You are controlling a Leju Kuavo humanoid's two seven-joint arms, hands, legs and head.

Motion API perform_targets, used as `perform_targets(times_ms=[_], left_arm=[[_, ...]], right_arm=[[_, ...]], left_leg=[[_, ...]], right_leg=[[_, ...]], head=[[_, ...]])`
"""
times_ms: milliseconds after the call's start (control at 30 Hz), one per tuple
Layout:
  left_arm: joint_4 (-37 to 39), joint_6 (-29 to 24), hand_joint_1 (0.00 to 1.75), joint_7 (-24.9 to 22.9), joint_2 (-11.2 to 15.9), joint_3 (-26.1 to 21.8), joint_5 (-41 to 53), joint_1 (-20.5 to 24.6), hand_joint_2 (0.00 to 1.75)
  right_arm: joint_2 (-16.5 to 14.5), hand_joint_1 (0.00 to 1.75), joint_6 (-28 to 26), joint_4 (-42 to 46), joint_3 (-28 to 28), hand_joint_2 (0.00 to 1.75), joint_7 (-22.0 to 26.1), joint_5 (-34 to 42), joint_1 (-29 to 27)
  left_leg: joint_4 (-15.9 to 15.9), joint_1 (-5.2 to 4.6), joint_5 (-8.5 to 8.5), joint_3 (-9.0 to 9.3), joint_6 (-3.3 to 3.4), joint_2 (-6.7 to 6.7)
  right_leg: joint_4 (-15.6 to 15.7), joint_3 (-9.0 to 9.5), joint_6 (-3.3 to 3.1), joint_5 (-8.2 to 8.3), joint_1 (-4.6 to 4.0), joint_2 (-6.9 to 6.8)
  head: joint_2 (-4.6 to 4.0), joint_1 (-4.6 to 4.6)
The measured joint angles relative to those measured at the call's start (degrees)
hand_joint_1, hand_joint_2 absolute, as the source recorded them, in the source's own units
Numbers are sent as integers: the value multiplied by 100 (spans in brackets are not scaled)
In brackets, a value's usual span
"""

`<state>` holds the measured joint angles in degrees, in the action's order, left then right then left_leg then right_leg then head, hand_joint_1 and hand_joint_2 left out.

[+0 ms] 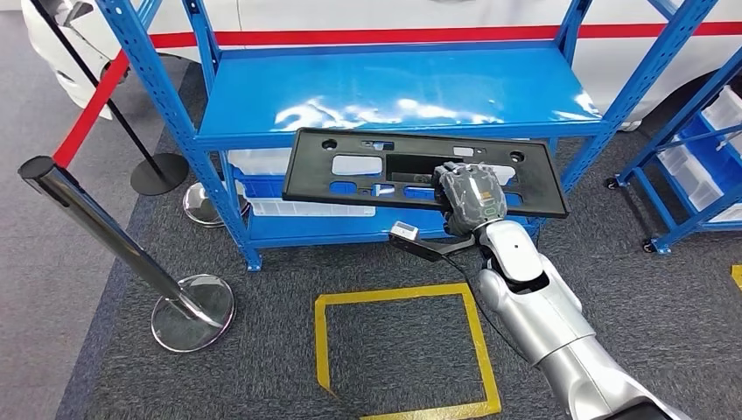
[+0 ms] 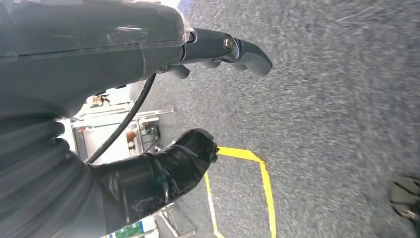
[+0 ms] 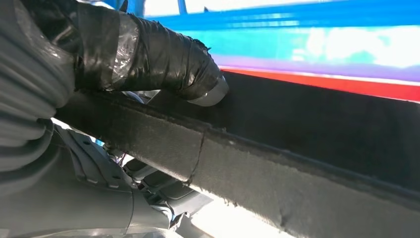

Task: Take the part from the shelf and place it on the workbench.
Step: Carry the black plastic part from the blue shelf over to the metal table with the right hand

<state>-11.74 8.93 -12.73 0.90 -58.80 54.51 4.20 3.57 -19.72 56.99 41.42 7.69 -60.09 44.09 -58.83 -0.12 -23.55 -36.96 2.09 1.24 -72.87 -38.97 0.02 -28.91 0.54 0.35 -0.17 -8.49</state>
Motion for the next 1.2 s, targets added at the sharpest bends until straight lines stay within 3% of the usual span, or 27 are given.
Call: perform_targets(times_ms=[33, 100, 167, 233, 333, 400, 467, 533, 567, 600, 667, 733, 767, 833, 900, 933, 967, 1000, 1067, 1133, 1167, 1200], left_arm=[[0, 3, 0, -3, -10, 0, 0, 4, 175], [0, 9, 0, -3, -23, 0, 0, 12, 175], [0, 11, 0, -3, -24, -1, 0, 3, 175], [1, 10, 0, -3, -16, -2, 1, -9, 175], [4, 10, 0, -4, -18, -2, 3, -11, 175], [4, 8, 0, -3, -19, -2, 5, -11, 175], [4, 5, 0, -3, -16, -2, 8, -9, 175], [4, 5, 0, -3, -13, -2, 11, -5, 175], [4, 6, 0, -3, -16, -2, 15, 4, 175], [3, 7, 0, -3, -8, -2, 22, 13, 175], [0, 11, 0, -3, 0, -3, 44, 26, 175], [-2, 15, 0, -2, 7, -4, 62, 18, 175], [-2, 17, 0, -2, 5, -4, 64, 15, 175], [-2, 21, 0, -3, 2, -4, 66, 19, 175], [-2, 25, 0, -3, 0, -4, 66, 25, 175], [-2, 25, 0, -3, 0, -4, 66, 25, 175], [-2, 25, 0, -3, 0, -4, 67, 23, 175], [-2, 25, 0, -3, 0, -4, 67, 20, 175], [-2, 27, 0, -3, -2, -4, 69, 17, 175], [-2, 34, 0, -3, -5, -4, 75, 21, 175], [-2, 38, 0, -3, -4, -4, 80, 19, 175], [-2, 40, 0, -4, -1, -5, 87, 14, 175]], right_arm=[[2, 175, 7, 3, 0, 175, 1, 4, 19], [2, 175, 9, 15, 1, 175, 3, 9, 63], [2, 175, 9, 22, 2, 175, 4, 13, 100], [-1, 175, 11, 20, 2, 175, 3, 19, 130], [-7, 175, 17, 18, 2, 175, 4, 26, 149], [-7, 175, 19, 14, 2, 175, 4, 27, 148], [-7, 175, 21, 9, 2, 175, 5, 27, 142], [-7, 175, 26, 7, 2, 175, 8, 27, 138], [-8, 175, 29, 8, 2, 175, 14, 27, 141], [-5, 175, 32, 8, 2, 175, 22, 27, 148], [-2, 175, 45, 8, 2, 175, 49, 30, 164], [-2, 175, 65, 5, 5, 175, 67, 36, 181], [-3, 175, 77, 2, 10, 175, 72, 39, 190], [-5, 175, 90, -11, 26, 175, 71, 40, 202], [-4, 175, 93, -24, 35, 175, 70, 42, 202], [-3, 175, 93, -32, 36, 175, 70, 42, 200], [-3, 175, 95, -39, 37, 175, 70, 42, 197], [-3, 175, 96, -45, 38, 175, 70, 42, 194], [-4, 175, 99, -46, 40, 175, 70, 42, 198], [-5, 175, 99, -43, 41, 175, 70, 42, 208], [-5, 175, 99, -43, 43, 175, 70, 42, 212], [-9, 175, 99, -43, 45, 175, 70, 42, 214]], left_leg=[[-1, -18, 63, -70, -7, 36], [15, -24, 188, -150, -38, 105], [80, -1, 329, -181, -99, 194], [84, 7, 314, -241, -153, 201], [-435, 29, -334, -443, -220, 12], [-1033, 75, -700, -567, -287, -39], [-1522, 131, -703, -582, -374, -65], [-1381, 192, -365, -275, -475, -133], [-1055, 218, -298, 13, -527, -234], [-644, 215, -347, 326, -549, -330], [-88, 185, -570, 689, -488, -447], [-4, 166, -577, 672, -351, -368], [0, 170, -528, 625, -302, -320], [5, 179, -398, 503, -193, -243], [1, 153, -263, 340, -125, -158], [-1, 137, -195, 255, -105, -101], [-5, 122, -127, 167, -96, -37], [-8, 110, -60, 81, -96, 33], [-13, 98, 68, -71, -112, 166], [-6, 83, 187, -174, -153, 287], [18, 85, 253, -202, -183, 343], [48, 85, 323, -224, -218, 404]], right_leg=[[389, 306, -87, 38, -32, 91], [1125, 801, -183, -42, -75, 239], [1431, 940, -202, -64, -103, 230], [1539, 900, -249, 80, -77, 107], [1633, 758, -319, 291, -34, -56], [1619, 629, -307, 380, -31, -146], [1574, 447, -269, 479, -13, -269], [1482, 237, -204, 564, 26, -396], [1417, 140, -169, 593, 38, -451], [1342, 59, -134, 614, 42, -503], [1249, -14, -66, 660, 21, -609], [1237, -24, 12, 710, 26, -685], [1206, -48, 55, 661, 44, -625], [912, -166, 114, 271, 67, -343], [261, -326, 104, -293, 54, -109], [-62, -373, 84, -452, 43, -72], [-269, -361, 56, -475, 31, -57], [-307, -271, 21, -382, 17, -45], [194, 186, -72, -102, -7, 76], [959, 708, -142, -64, -17, 289], [1202, 850, -154, -93, -23, 360], [1314, 891, -150, -102, -30, 345]], head=[[-1, -1], [0, -2], [0, 0], [-1, 1], [-1, -2], [-1, -2], [0, -1], [0, -1], [0, -3], [-1, -2], [0, -2], [0, 0], [0, 1], [-1, 2], [-1, 2], [-1, 1], [-1, 1], [-1, 1], [-1, 1], [-1, -1], [-1, -2], [-1, -3]])
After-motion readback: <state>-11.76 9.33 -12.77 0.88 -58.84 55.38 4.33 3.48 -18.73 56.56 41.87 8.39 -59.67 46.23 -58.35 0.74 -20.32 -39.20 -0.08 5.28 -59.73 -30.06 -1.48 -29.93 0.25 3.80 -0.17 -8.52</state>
